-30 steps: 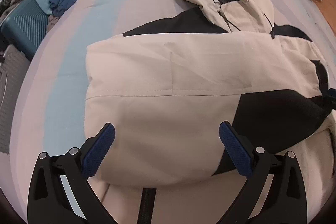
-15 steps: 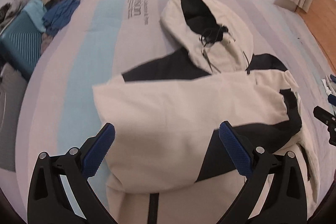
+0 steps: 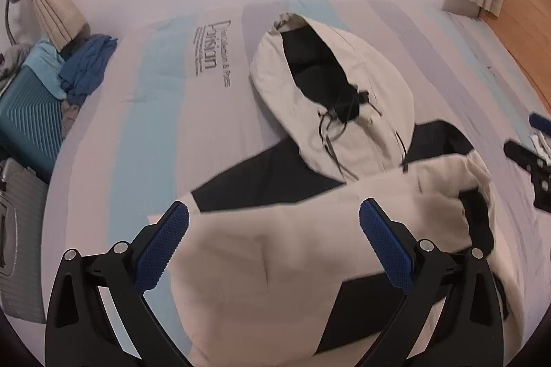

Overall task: Fold large clothes
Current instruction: 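Release the black cuff with the right tool and lift away, then reach both tools to the cream hood and grasp its edge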

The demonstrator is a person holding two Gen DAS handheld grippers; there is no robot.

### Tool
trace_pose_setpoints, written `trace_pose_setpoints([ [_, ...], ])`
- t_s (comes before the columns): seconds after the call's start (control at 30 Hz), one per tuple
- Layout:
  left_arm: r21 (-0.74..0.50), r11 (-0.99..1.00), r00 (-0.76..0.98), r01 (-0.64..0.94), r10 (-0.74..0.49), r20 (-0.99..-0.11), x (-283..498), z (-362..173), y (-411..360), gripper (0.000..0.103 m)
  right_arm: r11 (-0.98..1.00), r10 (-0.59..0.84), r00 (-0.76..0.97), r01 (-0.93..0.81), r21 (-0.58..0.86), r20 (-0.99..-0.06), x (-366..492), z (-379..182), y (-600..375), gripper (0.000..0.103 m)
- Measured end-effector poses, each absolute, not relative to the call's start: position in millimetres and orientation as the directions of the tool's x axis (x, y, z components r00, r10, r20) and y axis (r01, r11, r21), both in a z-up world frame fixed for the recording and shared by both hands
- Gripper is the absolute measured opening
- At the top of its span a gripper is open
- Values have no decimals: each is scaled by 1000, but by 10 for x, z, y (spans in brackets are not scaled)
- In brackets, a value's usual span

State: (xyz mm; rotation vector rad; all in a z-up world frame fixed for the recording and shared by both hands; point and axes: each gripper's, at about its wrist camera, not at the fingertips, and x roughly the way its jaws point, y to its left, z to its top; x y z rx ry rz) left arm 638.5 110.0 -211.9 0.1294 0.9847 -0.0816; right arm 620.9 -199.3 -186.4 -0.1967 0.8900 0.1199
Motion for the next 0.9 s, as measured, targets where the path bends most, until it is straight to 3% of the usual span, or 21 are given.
trace_pose_setpoints([
  [0.2, -57, 998, 495, 27, -63, -867, 6827, -2148, 1200, 97, 958, 135, 589, -284, -48, -797, 6820, -1834, -2029, 91],
  [0.37, -125, 991, 482, 40, -129, -867, 7320, -2210, 1286, 97, 918, 173, 585, -387, -86, -792, 7252, -1844, -1841, 91],
  [0.9, -144, 981, 441, 129, -187, -878, 8651, -2694, 1243, 97, 875, 273, 475, -484, 10, -836, 8551, -2323, -1492, 91],
])
